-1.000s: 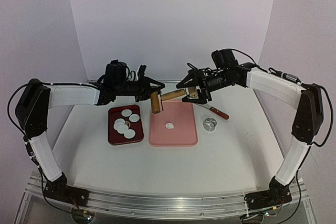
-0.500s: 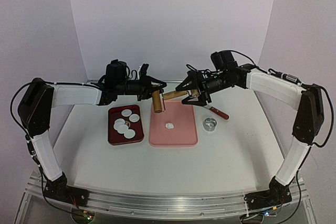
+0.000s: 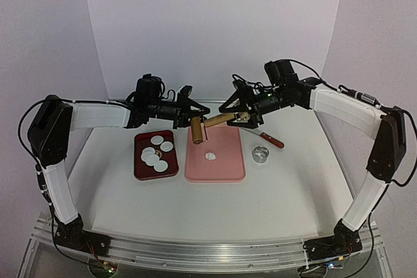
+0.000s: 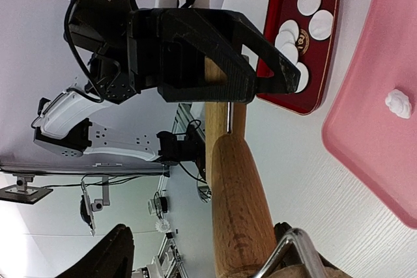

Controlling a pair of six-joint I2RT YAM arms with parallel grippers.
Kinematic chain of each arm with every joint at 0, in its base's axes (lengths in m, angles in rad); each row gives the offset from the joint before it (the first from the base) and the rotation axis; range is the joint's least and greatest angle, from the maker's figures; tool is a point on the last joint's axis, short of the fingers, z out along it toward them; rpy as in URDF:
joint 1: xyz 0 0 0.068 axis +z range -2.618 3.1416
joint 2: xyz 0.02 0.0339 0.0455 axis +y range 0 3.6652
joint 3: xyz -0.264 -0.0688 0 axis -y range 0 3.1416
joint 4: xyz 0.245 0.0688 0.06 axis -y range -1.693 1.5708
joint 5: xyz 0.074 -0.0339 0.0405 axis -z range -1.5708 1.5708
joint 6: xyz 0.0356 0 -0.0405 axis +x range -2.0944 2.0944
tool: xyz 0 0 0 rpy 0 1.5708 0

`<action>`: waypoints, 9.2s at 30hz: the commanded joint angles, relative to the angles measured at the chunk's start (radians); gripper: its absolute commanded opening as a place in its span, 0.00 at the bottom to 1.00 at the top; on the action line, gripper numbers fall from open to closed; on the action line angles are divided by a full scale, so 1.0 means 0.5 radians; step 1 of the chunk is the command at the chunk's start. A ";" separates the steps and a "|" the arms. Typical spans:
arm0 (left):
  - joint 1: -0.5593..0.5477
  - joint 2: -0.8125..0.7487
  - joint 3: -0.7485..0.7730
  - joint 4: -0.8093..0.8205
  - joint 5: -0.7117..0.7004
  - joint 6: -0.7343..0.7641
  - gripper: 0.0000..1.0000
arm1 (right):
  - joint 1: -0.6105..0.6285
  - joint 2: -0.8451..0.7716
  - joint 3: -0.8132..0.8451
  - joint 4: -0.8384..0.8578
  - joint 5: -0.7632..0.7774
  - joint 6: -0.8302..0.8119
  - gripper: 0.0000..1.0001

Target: Roll out the dumpling wrappers from the dough

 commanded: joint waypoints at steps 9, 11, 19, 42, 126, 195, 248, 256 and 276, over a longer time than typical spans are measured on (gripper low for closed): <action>-0.014 -0.027 0.060 -0.021 0.156 -0.083 0.00 | -0.034 -0.123 0.020 0.077 -0.064 -0.135 0.74; -0.019 -0.018 0.079 -0.027 0.163 -0.084 0.00 | -0.033 -0.110 0.024 0.077 -0.086 -0.127 0.73; -0.036 0.015 0.121 -0.074 0.253 -0.061 0.00 | -0.035 -0.036 0.026 0.075 -0.128 -0.082 0.59; -0.057 -0.039 0.136 -0.166 0.107 0.017 0.64 | -0.041 -0.040 0.012 0.055 0.081 0.066 0.00; 0.059 -0.104 0.148 -0.791 -0.357 0.438 0.77 | -0.047 0.040 -0.041 -0.166 0.607 0.280 0.00; -0.008 1.036 1.222 -2.052 -1.451 1.055 0.10 | -0.131 0.877 0.624 -0.828 0.840 0.583 0.00; -0.150 0.918 1.051 -1.841 -1.284 1.223 0.00 | -0.112 0.713 0.684 -0.900 0.540 0.315 0.00; -0.165 0.916 1.048 -1.843 -1.299 1.209 0.00 | -0.110 0.792 0.671 -0.898 0.562 0.274 0.00; -0.171 0.941 1.098 -1.865 -1.339 1.187 0.00 | -0.151 0.839 0.600 -1.032 0.730 0.276 0.00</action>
